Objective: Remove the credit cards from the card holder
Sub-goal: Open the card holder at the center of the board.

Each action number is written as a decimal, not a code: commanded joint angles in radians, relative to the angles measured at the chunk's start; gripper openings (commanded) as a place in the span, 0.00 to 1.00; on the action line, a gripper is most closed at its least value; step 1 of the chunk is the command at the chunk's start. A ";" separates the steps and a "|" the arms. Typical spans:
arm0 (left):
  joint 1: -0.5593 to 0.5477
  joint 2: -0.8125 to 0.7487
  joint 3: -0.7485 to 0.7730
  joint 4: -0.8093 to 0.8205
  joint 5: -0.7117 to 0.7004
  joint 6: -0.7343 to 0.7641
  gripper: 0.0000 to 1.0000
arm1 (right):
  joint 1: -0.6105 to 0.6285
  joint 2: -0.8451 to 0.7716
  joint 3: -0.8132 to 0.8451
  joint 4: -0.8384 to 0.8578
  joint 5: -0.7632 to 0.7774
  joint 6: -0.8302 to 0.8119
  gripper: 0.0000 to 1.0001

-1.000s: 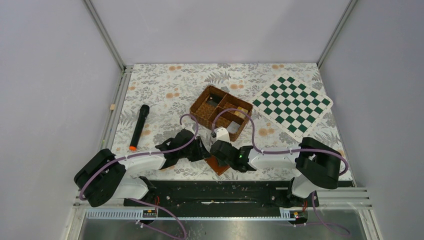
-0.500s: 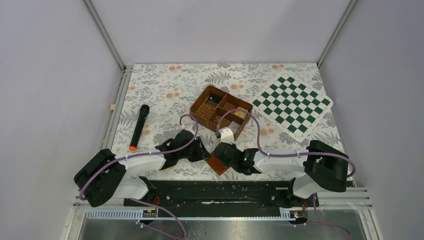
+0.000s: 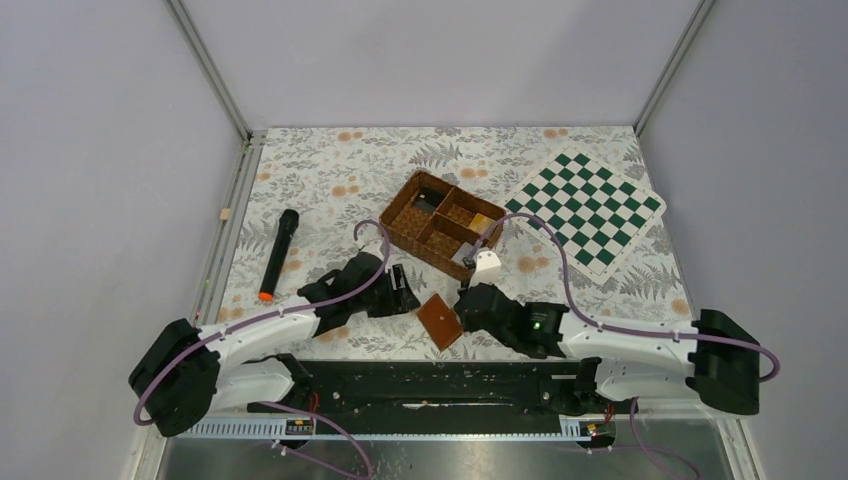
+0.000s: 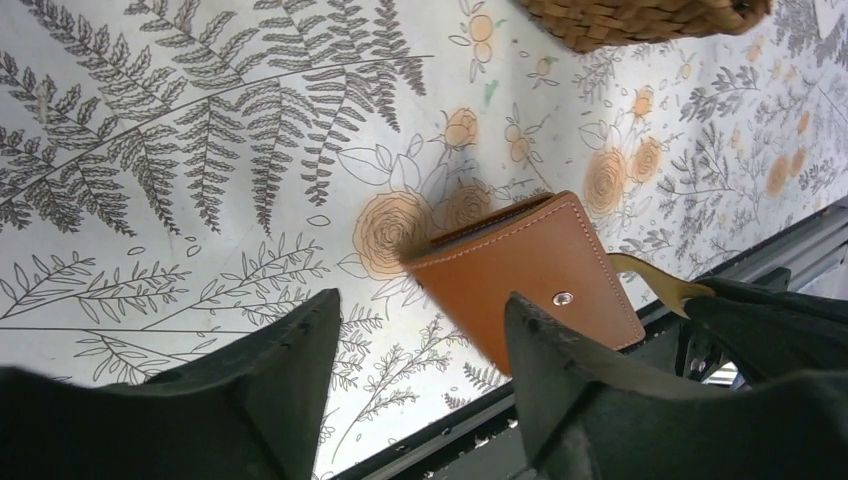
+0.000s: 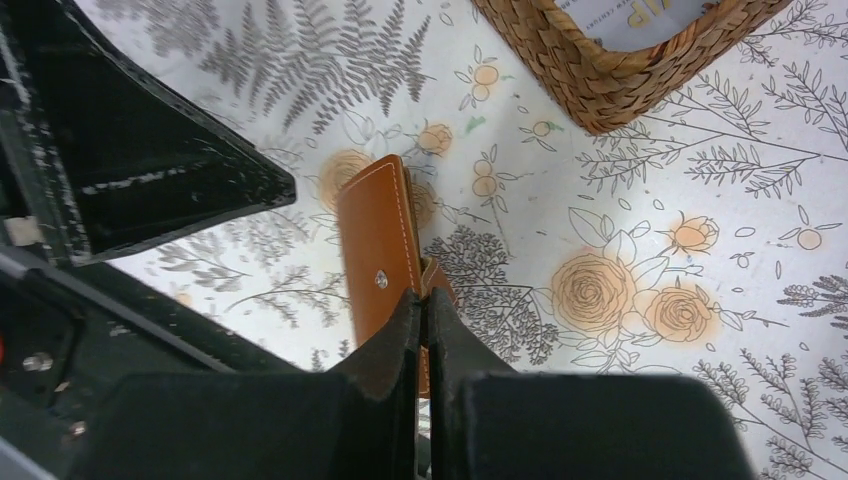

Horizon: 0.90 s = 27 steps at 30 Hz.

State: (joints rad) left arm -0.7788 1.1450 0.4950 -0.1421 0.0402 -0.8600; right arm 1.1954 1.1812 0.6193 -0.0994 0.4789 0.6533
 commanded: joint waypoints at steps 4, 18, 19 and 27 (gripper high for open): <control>-0.056 -0.040 0.033 -0.025 0.015 0.032 0.69 | 0.001 -0.154 -0.080 0.133 -0.049 0.120 0.00; -0.090 -0.011 0.008 0.164 0.075 -0.060 0.78 | 0.001 -0.205 -0.121 0.221 -0.096 0.148 0.00; -0.094 -0.001 0.013 0.167 0.073 -0.062 0.78 | 0.001 -0.206 -0.120 0.222 -0.099 0.148 0.00; -0.100 0.034 0.020 0.165 0.044 -0.065 0.67 | 0.001 -0.198 -0.138 0.224 -0.100 0.161 0.00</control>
State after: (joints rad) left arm -0.8730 1.1748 0.4759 -0.0231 0.0971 -0.9199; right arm 1.1954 0.9970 0.4961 0.0750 0.3717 0.7906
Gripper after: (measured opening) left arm 0.714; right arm 0.026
